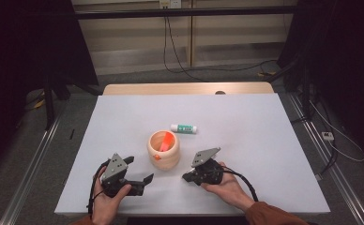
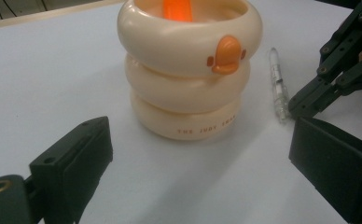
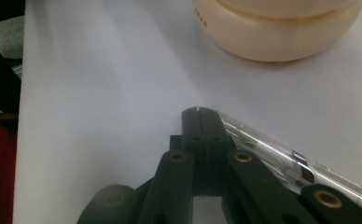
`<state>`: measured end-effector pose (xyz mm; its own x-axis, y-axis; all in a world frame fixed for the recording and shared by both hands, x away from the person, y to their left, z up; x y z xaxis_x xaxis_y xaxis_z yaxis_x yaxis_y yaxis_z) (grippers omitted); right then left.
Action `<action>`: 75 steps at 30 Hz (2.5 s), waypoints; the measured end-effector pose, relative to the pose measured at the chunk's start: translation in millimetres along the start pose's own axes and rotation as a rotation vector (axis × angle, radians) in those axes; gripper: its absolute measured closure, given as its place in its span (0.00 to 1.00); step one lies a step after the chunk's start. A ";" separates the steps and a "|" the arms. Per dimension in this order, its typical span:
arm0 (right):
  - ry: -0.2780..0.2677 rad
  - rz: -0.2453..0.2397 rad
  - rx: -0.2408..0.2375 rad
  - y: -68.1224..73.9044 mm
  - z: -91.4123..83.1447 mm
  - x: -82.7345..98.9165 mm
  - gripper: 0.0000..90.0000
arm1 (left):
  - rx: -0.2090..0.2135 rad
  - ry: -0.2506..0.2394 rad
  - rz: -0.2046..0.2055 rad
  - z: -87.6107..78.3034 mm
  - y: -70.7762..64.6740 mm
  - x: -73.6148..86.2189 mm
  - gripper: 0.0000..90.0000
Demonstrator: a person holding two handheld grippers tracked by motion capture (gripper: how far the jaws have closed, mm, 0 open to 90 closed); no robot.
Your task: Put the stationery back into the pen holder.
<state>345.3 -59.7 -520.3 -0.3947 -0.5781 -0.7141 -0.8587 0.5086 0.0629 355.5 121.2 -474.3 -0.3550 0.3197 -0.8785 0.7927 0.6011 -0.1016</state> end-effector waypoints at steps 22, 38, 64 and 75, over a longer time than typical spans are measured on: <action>-0.009 0.041 0.088 -11.7 9.6 -8.7 1.00 | 0.003 -0.001 -0.004 -1.0 -0.1 1.1 0.07; -0.026 0.067 0.118 -19.5 14.6 -13.0 1.00 | 0.001 0.005 0.000 -1.2 0.6 1.5 0.07; -0.070 0.111 0.094 -52.1 -40.7 -18.4 0.48 | 0.006 0.004 -0.002 -2.4 1.0 1.6 0.07; -0.050 0.177 0.137 -86.6 -54.0 -7.4 0.11 | 0.008 0.006 -0.011 -1.7 0.7 2.3 0.07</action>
<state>404.9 -133.9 -482.8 -0.5158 -0.4412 -0.7344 -0.7237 0.6831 0.0979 354.4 123.6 -475.6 -0.3668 0.3172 -0.8746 0.7926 0.5988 -0.1152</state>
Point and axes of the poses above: each handheld gripper's, and its own axes: z roughly forward along the jaws, x roughly out of its underside, y roughly to its left, the point moved 9 cm from there along z, roughly forward along the jaws, and after that the axes turned 6 degrees about x, right-handed, at the moved point
